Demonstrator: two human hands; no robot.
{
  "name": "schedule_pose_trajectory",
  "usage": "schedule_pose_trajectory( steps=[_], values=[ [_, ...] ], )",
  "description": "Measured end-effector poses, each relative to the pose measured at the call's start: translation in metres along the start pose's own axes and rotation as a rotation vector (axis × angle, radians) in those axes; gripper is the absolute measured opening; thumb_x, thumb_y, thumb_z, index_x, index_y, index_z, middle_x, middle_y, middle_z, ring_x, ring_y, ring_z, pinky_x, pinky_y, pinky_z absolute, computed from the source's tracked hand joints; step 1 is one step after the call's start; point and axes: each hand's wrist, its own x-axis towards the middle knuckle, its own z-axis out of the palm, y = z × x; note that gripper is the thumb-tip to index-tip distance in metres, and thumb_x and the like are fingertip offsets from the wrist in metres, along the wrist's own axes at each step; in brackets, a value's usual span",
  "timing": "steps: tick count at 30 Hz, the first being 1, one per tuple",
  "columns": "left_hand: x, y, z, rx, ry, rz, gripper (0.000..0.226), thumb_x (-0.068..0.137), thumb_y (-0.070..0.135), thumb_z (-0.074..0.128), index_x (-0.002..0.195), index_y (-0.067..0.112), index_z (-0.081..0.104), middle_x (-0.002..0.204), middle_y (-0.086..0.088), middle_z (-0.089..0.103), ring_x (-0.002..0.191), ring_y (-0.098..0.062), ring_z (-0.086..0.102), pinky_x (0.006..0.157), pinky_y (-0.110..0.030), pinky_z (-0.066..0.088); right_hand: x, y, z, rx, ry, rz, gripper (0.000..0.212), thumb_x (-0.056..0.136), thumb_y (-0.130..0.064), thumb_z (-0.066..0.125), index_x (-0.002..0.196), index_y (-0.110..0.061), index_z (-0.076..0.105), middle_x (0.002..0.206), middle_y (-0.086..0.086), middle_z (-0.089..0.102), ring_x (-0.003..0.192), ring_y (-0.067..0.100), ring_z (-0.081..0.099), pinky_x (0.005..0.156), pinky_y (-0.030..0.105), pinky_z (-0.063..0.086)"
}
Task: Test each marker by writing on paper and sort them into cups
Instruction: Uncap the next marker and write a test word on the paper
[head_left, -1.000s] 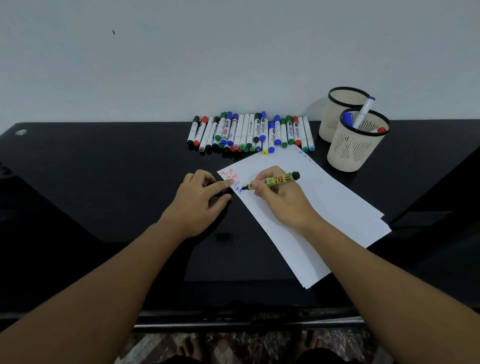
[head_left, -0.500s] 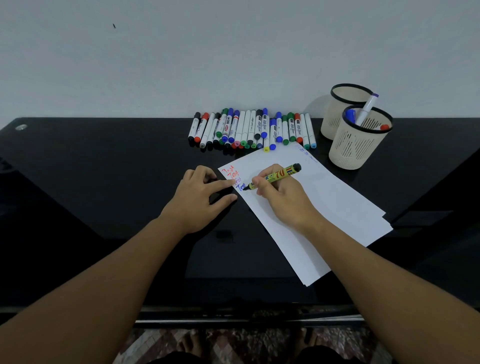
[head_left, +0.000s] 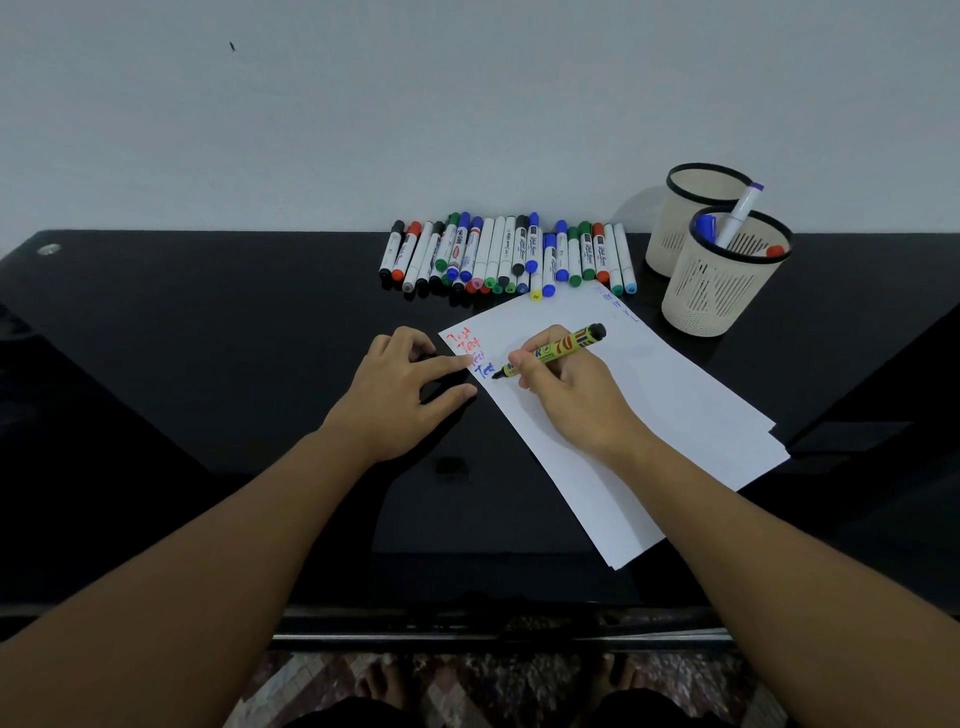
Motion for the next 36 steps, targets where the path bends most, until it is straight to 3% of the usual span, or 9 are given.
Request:
schedule_pose_trajectory(
  steps=[7,13,20,24,30,36],
  values=[
    [0.0007,0.001,-0.0006,0.001,-0.011,-0.006,0.057,0.09,0.075,0.04,0.132,0.045,0.064,0.122,0.009,0.043,0.112,-0.016,0.039,0.1,-0.042,0.045,-0.0005,0.0018,0.0006,0.024,-0.028,-0.01,0.016,0.106,-0.038,0.056,0.106,-0.023,0.062,0.087,-0.006,0.07,0.084,-0.003,0.065,0.082,0.023,0.049],
    [0.0015,0.001,-0.0011,0.01,-0.024,-0.014,0.059,0.089,0.077,0.038,0.133,0.046,0.063,0.122,0.01,0.041,0.112,-0.014,0.037,0.101,-0.04,0.044,-0.0007,0.0031,0.001,0.039,-0.056,-0.007,0.016,0.105,-0.039,0.057,0.105,-0.025,0.063,0.086,-0.006,0.071,0.088,0.002,0.067,0.092,0.033,0.054],
    [0.0011,0.0006,-0.0019,0.0,-0.022,-0.015,0.058,0.089,0.076,0.039,0.132,0.045,0.063,0.123,0.01,0.042,0.113,-0.014,0.037,0.102,-0.037,0.042,0.0012,0.0018,-0.0001,-0.007,0.017,-0.001,0.016,0.106,-0.038,0.054,0.103,-0.025,0.061,0.085,-0.007,0.069,0.082,0.001,0.064,0.08,0.025,0.049],
    [0.0012,0.001,-0.0009,-0.003,-0.027,-0.014,0.059,0.089,0.076,0.038,0.132,0.045,0.063,0.123,0.01,0.042,0.113,-0.014,0.037,0.102,-0.037,0.042,0.0004,0.0025,0.0005,0.023,-0.008,0.003,0.016,0.106,-0.038,0.055,0.104,-0.024,0.063,0.085,-0.007,0.07,0.082,-0.001,0.064,0.083,0.025,0.05],
    [0.0014,0.001,-0.001,0.005,-0.009,-0.004,0.06,0.089,0.076,0.039,0.132,0.044,0.064,0.122,0.009,0.043,0.112,-0.015,0.038,0.101,-0.036,0.043,-0.0038,-0.0017,-0.0018,0.012,-0.028,0.0,0.016,0.106,-0.037,0.054,0.095,-0.026,0.058,0.085,0.003,0.068,0.088,0.019,0.066,0.083,0.034,0.05],
    [0.0011,0.0005,-0.0011,0.013,-0.018,-0.007,0.06,0.089,0.076,0.038,0.132,0.044,0.064,0.123,0.009,0.043,0.112,-0.015,0.038,0.101,-0.038,0.043,-0.0035,-0.0009,-0.0015,0.058,0.006,0.031,0.017,0.106,-0.039,0.054,0.1,-0.024,0.06,0.086,-0.003,0.069,0.087,0.007,0.067,0.092,0.034,0.055]
  ],
)
